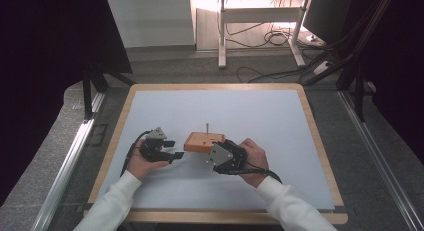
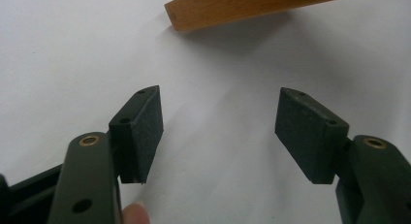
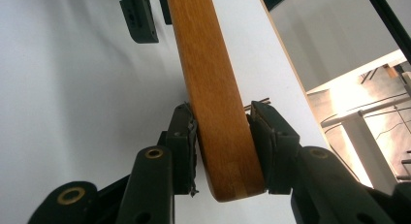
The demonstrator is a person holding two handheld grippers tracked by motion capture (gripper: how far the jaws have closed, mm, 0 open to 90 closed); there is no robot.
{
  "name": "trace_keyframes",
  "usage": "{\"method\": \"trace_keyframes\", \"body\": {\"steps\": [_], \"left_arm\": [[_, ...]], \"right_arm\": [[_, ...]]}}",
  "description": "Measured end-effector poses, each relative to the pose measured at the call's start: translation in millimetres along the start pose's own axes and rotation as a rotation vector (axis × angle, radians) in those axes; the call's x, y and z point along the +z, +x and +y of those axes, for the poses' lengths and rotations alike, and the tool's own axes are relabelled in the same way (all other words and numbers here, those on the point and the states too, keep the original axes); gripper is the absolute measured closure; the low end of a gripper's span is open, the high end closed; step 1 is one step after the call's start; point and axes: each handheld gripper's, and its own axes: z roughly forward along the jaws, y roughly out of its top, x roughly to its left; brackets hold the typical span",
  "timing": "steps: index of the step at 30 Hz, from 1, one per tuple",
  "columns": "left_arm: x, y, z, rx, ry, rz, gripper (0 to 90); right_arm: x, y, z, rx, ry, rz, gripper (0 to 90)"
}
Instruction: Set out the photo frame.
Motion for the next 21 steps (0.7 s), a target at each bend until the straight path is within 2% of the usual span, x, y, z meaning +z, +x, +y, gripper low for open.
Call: {"method": "trace_keyframes", "body": {"steps": [10,18,21], "left_arm": [[0.4,-0.2,0.0,-0.001,0.001,0.0,34.0],[0.8,-0.7,0.1,-0.005,0.001,-0.001,34.0],[0.7,-0.8,0.2,-0.005,0.002,-0.001,34.0]], "right_arm": [[-9.3,-5.0,4.0,0.003,-0.014,0.03,66.6],[-23.6,-13.8,9.9,0.025,-0.036,0.099,69.0],[-27.4,-18.1,10.6,0.052,-0.041,0.12,69.3]]}}
